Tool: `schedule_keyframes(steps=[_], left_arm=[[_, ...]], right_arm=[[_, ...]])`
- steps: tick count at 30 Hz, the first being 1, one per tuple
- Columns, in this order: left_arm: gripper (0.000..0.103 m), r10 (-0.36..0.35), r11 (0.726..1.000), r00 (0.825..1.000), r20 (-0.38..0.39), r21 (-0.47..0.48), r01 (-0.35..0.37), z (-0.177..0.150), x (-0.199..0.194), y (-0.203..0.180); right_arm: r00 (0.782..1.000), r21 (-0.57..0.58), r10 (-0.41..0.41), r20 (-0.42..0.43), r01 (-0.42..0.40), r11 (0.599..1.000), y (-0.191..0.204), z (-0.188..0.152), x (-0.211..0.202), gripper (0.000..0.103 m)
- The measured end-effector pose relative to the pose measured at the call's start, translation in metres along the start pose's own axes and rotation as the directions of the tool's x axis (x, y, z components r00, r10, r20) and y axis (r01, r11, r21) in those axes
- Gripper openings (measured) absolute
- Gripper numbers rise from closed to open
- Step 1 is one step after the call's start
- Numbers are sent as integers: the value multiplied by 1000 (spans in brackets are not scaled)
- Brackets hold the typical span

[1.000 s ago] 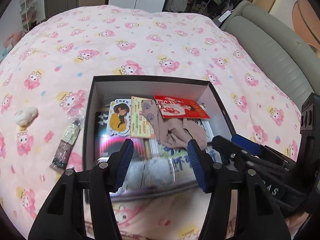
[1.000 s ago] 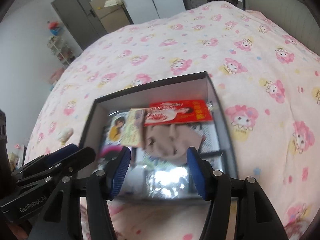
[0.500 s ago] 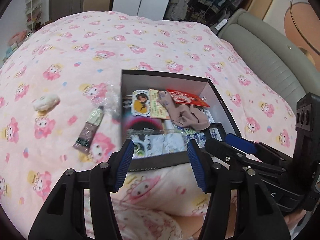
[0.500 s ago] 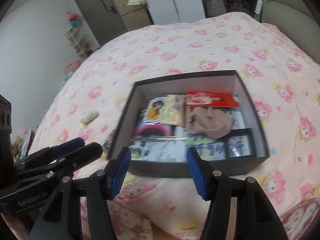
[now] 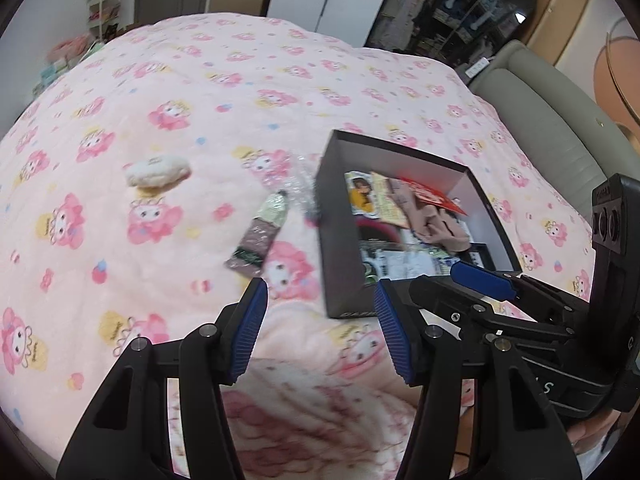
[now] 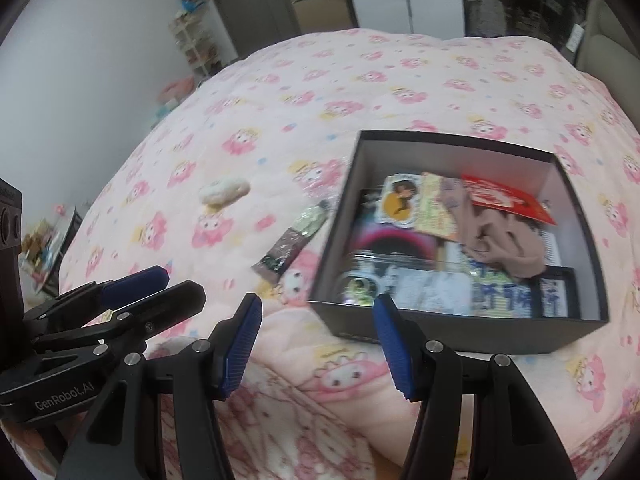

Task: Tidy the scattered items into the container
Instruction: 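Withdraw the left gripper from the box toward the wrapped tube, then lower the left gripper onto the wrapped cosmetic tube and close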

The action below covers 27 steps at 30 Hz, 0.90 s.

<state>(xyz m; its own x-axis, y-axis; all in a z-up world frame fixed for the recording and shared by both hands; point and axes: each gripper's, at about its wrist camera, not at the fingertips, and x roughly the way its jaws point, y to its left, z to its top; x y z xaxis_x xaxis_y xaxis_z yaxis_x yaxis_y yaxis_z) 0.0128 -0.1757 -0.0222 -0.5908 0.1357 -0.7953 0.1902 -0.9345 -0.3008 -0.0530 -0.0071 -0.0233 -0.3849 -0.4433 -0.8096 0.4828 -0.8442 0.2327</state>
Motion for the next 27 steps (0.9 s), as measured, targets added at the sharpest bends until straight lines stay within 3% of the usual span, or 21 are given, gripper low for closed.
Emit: schedule_keyframes(steps=[13, 27], left_arm=[[55, 23, 994, 999, -27, -102, -26, -10, 8, 76], [55, -14, 990, 990, -141, -140, -6, -4, 57, 94]], right_arm=[[997, -65, 12, -80, -18, 998, 56, 4, 53, 55], [989, 51, 21, -149, -13, 999, 37, 2, 96, 54]])
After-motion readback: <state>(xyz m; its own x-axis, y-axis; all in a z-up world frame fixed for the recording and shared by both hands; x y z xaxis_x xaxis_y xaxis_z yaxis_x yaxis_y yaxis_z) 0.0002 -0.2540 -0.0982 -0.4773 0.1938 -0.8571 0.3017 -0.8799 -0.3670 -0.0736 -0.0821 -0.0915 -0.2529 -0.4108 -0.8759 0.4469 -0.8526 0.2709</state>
